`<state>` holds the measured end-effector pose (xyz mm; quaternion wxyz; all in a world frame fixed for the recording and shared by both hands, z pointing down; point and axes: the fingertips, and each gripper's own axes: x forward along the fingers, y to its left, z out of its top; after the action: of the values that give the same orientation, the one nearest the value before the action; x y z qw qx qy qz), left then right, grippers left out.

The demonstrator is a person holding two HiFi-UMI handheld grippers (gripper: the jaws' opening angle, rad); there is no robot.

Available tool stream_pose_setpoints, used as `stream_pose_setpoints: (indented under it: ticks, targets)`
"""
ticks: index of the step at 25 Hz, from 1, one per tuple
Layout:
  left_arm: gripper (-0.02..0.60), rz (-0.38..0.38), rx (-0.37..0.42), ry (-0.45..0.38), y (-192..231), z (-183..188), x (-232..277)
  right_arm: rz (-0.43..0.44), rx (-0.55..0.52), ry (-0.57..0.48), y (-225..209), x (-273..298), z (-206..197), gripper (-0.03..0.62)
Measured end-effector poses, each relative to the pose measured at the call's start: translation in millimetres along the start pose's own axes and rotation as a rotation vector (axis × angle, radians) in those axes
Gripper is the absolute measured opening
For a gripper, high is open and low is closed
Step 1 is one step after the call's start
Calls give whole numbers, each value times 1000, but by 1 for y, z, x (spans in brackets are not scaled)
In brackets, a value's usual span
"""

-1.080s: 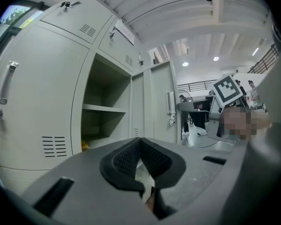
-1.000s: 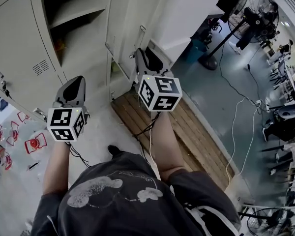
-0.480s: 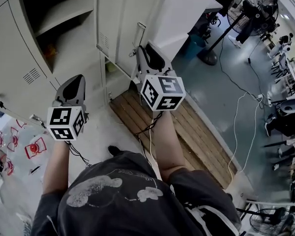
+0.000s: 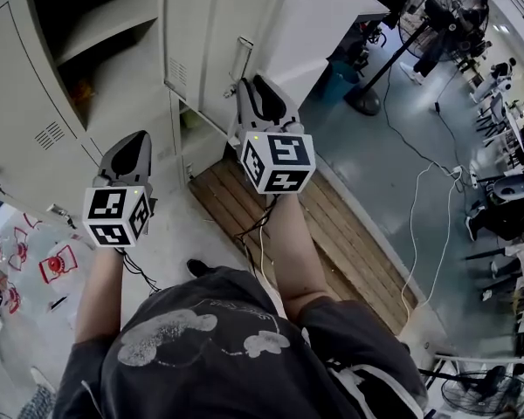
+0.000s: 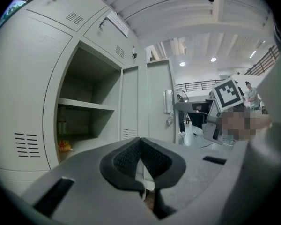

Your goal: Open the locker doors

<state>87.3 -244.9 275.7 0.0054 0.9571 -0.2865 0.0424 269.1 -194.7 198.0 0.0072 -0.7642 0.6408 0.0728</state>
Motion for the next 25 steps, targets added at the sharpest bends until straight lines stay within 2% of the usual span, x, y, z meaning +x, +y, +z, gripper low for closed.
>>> stream_pose_setpoints:
  ticks: [6,8,15,25]
  targets:
    - [9,10,2,-5,0,2,-15,1,9,-21,4,-6,4,114]
    - [9,19,1,-8,4,3,-22,1,14,-38,8,-9,7,184]
    - [9,45,-8,-20,19,0,-60,-38,-19,-57,27,-26,19,251]
    - [9,150,-51,-31,58,-15,-141,13,-44,-69,107,-41,30,291]
